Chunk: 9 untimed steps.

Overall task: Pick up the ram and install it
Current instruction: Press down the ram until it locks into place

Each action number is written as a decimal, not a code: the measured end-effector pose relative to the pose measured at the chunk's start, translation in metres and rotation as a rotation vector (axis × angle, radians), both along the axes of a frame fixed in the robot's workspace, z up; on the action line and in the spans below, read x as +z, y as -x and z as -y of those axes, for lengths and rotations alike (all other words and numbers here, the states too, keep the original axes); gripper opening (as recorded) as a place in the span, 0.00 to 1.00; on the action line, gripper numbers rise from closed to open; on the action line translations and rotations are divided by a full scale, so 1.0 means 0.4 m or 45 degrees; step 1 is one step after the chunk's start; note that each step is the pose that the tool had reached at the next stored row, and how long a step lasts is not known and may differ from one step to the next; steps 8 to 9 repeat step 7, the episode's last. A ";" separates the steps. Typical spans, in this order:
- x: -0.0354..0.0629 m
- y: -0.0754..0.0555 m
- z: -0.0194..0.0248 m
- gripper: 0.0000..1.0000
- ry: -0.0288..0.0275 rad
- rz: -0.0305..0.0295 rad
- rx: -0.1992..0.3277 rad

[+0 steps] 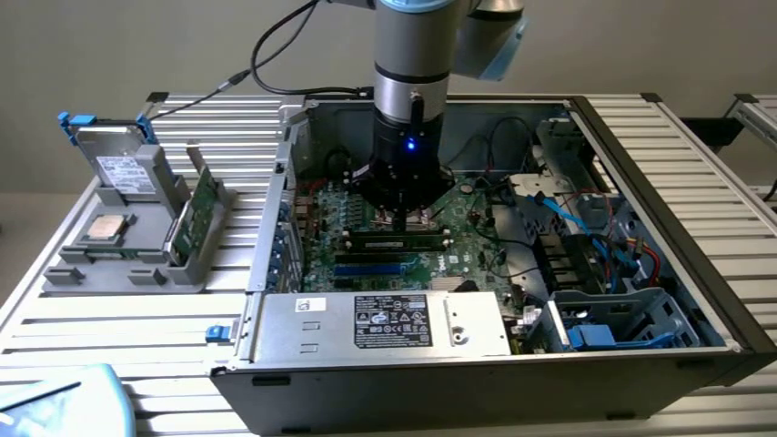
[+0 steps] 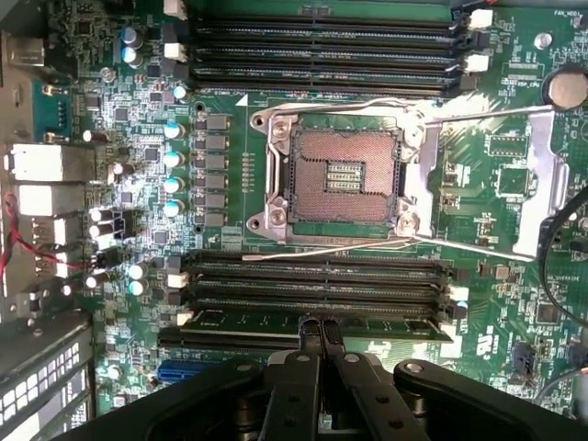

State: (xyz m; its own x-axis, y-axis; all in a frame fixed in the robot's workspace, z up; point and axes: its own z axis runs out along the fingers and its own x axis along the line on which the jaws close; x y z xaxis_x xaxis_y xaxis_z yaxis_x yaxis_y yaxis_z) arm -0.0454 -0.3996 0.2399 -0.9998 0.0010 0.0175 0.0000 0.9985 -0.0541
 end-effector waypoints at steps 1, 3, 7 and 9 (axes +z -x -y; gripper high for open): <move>0.000 0.000 0.000 0.11 0.0012 0.0000 -0.009; 0.000 0.000 0.000 0.11 0.0013 0.0000 -0.010; 0.000 0.000 0.000 0.11 0.0013 0.0000 -0.011; 0.000 0.000 0.000 0.11 0.0013 0.0000 -0.011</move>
